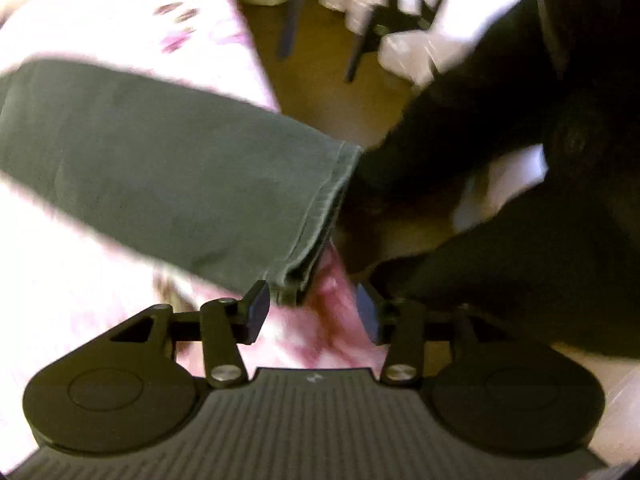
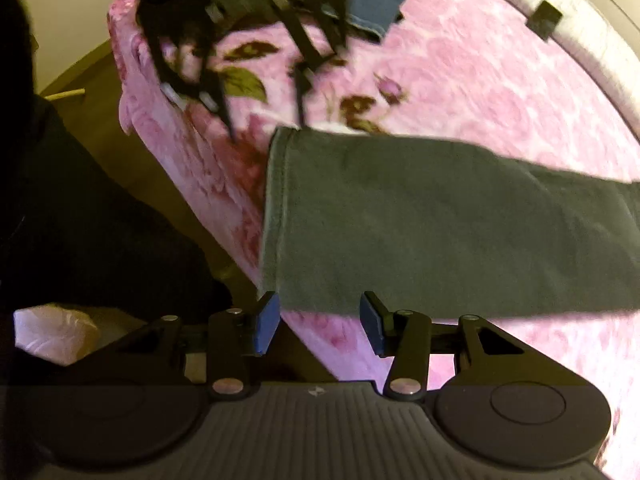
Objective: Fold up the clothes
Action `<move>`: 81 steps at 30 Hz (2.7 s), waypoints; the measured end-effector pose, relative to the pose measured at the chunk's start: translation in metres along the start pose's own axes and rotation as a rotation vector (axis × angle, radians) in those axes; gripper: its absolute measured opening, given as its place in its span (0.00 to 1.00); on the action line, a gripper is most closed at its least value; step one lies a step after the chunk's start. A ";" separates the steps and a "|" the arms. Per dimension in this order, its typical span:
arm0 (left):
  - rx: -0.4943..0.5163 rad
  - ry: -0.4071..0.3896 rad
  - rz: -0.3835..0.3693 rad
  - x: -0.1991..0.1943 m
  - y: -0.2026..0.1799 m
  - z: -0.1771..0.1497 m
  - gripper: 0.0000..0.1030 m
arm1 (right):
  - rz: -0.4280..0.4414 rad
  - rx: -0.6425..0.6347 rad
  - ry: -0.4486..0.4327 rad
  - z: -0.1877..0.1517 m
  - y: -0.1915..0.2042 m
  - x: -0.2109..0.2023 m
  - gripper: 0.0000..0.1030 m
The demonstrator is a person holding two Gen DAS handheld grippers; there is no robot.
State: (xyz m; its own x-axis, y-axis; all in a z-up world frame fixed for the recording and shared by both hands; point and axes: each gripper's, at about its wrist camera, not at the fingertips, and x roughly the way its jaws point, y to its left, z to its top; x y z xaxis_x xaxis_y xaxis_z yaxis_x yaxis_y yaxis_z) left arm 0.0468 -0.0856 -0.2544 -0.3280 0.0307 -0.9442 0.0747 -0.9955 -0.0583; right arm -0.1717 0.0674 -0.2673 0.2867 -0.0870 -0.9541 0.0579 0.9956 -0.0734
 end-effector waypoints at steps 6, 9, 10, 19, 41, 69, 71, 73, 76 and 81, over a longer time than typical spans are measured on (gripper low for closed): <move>-0.481 -0.123 0.136 -0.024 0.096 0.009 0.46 | -0.127 0.083 0.015 -0.004 -0.062 -0.018 0.50; -0.705 -0.210 0.141 -0.015 0.143 0.022 0.46 | -0.196 0.116 -0.018 0.000 -0.116 -0.024 0.53; -0.784 -0.233 0.127 -0.008 0.157 0.025 0.46 | -0.215 0.111 -0.029 0.002 -0.133 -0.025 0.55; -1.336 -0.263 -0.050 0.070 0.226 0.036 0.43 | -0.156 -0.104 -0.107 0.012 -0.293 0.009 0.57; -1.084 -0.374 0.425 0.043 0.152 0.102 0.09 | 0.118 -1.041 -0.024 0.085 -0.410 0.151 0.56; -1.393 -0.357 0.281 0.071 0.247 0.075 0.23 | -0.099 -0.673 0.031 0.081 -0.451 0.177 0.47; -1.338 -0.253 0.341 0.087 0.255 0.088 0.25 | -0.120 -0.656 0.027 0.084 -0.458 0.182 0.49; -1.291 -0.155 0.406 0.101 0.261 0.095 0.28 | -0.190 -0.601 -0.011 0.086 -0.462 0.175 0.48; -1.319 -0.140 0.421 0.109 0.263 0.084 0.34 | -0.217 -0.484 -0.051 0.085 -0.467 0.159 0.51; -1.342 -0.165 0.395 0.092 0.265 0.079 0.27 | -0.173 -0.334 -0.063 0.056 -0.456 0.141 0.56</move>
State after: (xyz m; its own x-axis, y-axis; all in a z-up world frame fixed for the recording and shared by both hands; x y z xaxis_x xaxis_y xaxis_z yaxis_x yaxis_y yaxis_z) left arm -0.0380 -0.3539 -0.3309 -0.1729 -0.3304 -0.9279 0.9843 -0.0916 -0.1508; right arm -0.1038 -0.4005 -0.3525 0.3592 -0.2467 -0.9001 -0.2007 0.9214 -0.3327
